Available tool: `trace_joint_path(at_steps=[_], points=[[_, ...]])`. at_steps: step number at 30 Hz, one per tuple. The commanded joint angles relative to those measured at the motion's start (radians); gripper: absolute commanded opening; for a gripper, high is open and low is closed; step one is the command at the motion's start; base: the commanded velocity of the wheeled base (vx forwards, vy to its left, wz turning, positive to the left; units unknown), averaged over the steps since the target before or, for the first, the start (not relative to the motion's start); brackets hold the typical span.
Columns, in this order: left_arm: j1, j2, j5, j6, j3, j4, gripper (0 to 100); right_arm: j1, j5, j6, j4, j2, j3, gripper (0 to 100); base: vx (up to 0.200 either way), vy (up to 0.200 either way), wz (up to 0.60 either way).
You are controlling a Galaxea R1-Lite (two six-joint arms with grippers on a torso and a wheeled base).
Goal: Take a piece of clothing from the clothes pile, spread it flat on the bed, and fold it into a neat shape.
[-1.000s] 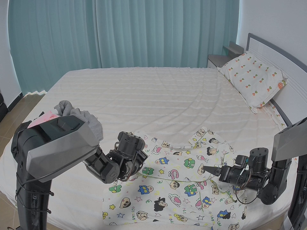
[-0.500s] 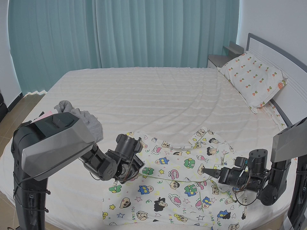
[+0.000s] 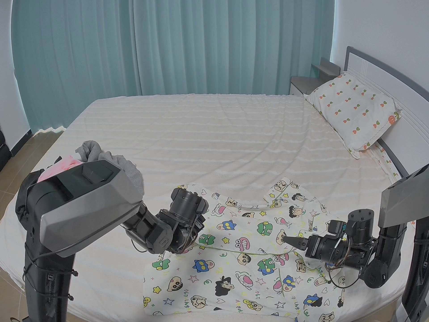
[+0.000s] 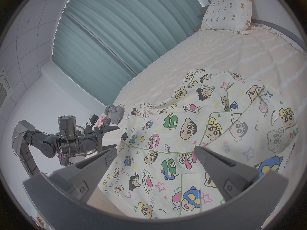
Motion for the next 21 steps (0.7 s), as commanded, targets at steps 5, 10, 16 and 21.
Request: trace_joint_path(at_steps=[5, 10, 16, 21], points=[[-0.027, 0.048, 0.015, 0.008, -0.038, -0.001, 100, 0.0, 0.001, -0.005, -0.01, 0.001, 0.003, 100, 0.0, 0.0, 0.0], [-0.027, 0.054, 0.015, 0.017, -0.057, 0.0, 100, 0.0, 0.001, -0.005, -0.01, 0.001, 0.001, 100, 0.0, 0.0, 0.0], [-0.029, 0.077, 0.023, 0.063, -0.069, -0.003, 100, 0.0, -0.001, -0.005, -0.01, 0.0, 0.003, 100, 0.0, 0.0, 0.0], [-0.032, 0.086, 0.036, 0.079, -0.074, -0.003, 100, 0.0, -0.001, -0.006, -0.01, 0.0, 0.003, 100, 0.0, 0.0, 0.0]])
